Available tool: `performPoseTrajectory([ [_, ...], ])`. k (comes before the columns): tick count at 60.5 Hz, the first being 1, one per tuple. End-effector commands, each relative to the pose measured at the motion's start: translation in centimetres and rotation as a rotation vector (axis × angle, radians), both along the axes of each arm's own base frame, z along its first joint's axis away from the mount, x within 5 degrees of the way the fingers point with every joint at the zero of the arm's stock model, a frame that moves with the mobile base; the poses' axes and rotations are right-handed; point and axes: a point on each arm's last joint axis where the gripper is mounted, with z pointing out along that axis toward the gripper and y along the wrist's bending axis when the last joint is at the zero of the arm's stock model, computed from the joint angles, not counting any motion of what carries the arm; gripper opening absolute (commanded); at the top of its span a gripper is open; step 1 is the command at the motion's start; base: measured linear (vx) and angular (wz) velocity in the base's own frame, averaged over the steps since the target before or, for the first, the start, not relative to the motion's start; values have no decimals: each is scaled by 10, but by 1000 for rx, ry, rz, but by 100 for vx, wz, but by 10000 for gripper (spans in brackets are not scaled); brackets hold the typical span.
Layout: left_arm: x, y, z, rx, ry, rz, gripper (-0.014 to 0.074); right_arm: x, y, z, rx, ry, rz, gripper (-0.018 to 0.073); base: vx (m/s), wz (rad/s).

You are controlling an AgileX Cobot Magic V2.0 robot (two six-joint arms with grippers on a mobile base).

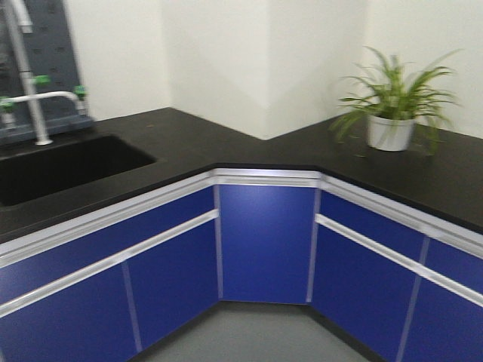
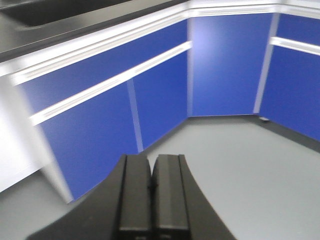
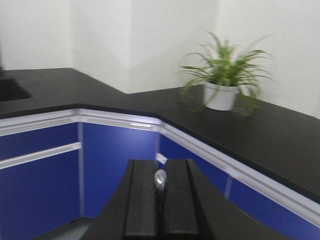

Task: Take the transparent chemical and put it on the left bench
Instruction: 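Drive the base to the bench with white trays, holding the pipette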

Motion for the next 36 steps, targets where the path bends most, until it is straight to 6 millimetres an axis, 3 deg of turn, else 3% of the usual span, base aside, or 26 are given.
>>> performPoseTrajectory([
  [1, -1, 0, 3, -14, -81, -1, -3, 0, 1, 16, 1, -100, 17, -4, -17, 67],
  [36, -1, 0, 3, -14, -81, -1, -3, 0, 1, 16, 1, -100, 17, -4, -15, 58],
])
